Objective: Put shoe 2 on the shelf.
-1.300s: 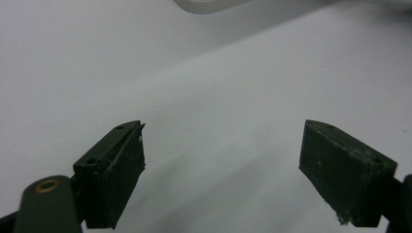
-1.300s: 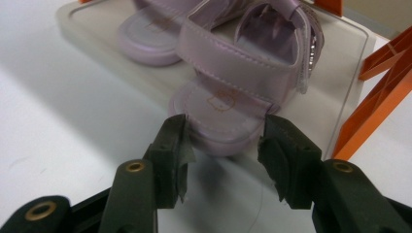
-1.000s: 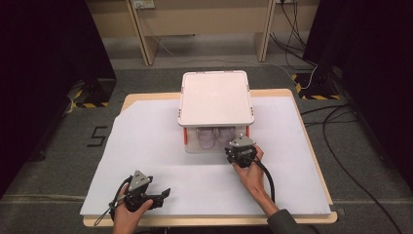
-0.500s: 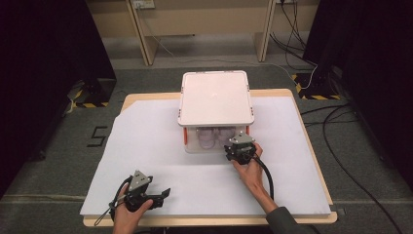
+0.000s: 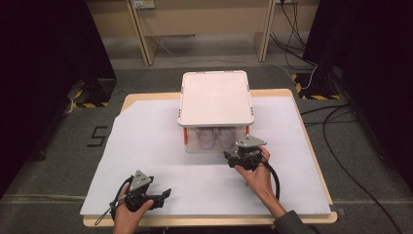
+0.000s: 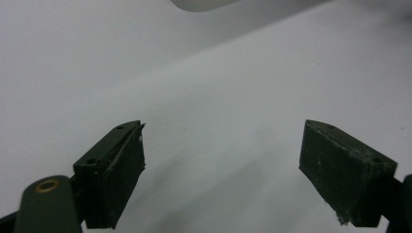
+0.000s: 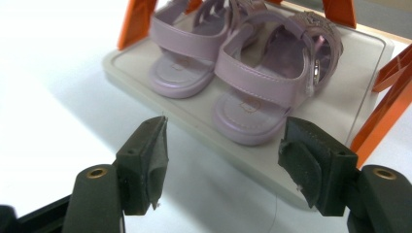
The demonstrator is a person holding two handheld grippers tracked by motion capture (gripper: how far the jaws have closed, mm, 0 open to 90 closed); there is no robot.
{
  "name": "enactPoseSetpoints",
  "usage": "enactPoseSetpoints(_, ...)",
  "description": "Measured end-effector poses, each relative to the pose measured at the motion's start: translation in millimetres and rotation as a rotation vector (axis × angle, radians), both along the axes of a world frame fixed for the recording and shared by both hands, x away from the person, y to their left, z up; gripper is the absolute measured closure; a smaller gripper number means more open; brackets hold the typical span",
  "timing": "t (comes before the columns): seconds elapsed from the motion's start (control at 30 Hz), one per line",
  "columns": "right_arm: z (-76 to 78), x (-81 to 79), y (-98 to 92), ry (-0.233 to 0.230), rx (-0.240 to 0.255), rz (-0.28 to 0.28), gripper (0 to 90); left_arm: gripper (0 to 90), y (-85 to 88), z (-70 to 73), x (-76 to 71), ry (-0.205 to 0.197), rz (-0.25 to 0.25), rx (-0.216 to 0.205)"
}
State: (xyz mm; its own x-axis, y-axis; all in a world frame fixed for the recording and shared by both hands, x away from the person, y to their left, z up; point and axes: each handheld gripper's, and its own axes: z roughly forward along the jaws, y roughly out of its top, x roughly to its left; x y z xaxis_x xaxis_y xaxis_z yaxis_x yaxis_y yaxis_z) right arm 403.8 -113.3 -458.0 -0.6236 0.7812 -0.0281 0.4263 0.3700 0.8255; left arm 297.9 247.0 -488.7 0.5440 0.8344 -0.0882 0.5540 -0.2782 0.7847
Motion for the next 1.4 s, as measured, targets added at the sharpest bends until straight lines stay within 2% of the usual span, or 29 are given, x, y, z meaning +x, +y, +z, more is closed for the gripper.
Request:
enactPoseSetpoints(0.1, 4.1, -3.9, -4.3, 0.019, 0.045, 0.020, 32.0, 16.1, -0.3, -0.3, 0.1, 0.003, -0.003, 0.004)
enactPoseSetpoints(0.33, 11.6, -13.4, -11.0, 0.053, 0.108, 0.046, 25.8, 16.1, 0.0, -0.7, 0.3, 0.004, -0.003, 0.001)
enactPoseSetpoints(0.6, 15.5, -27.6, -19.0, 0.056, 0.129, 0.054, 22.0, 16.1, -0.8, -1.2, 0.4, 0.007, -0.007, 0.000)
enactPoseSetpoints(0.97, 9.6, -40.6, -35.8, 0.064, 0.144, 0.031, 18.1, 16.0, -0.2, -2.2, 1.6, 0.012, -0.007, 0.001)
enactPoseSetpoints(1.23, 4.8, -57.6, -46.4, 0.063, 0.157, 0.028, 17.3, 15.7, -1.0, -3.3, 1.7, 0.016, -0.010, 0.002)
enactPoseSetpoints(1.4, -1.0, -69.9, -50.7, 0.079, 0.163, 0.024, 17.0, 15.5, -0.5, -3.6, 1.9, 0.020, -0.010, 0.005)
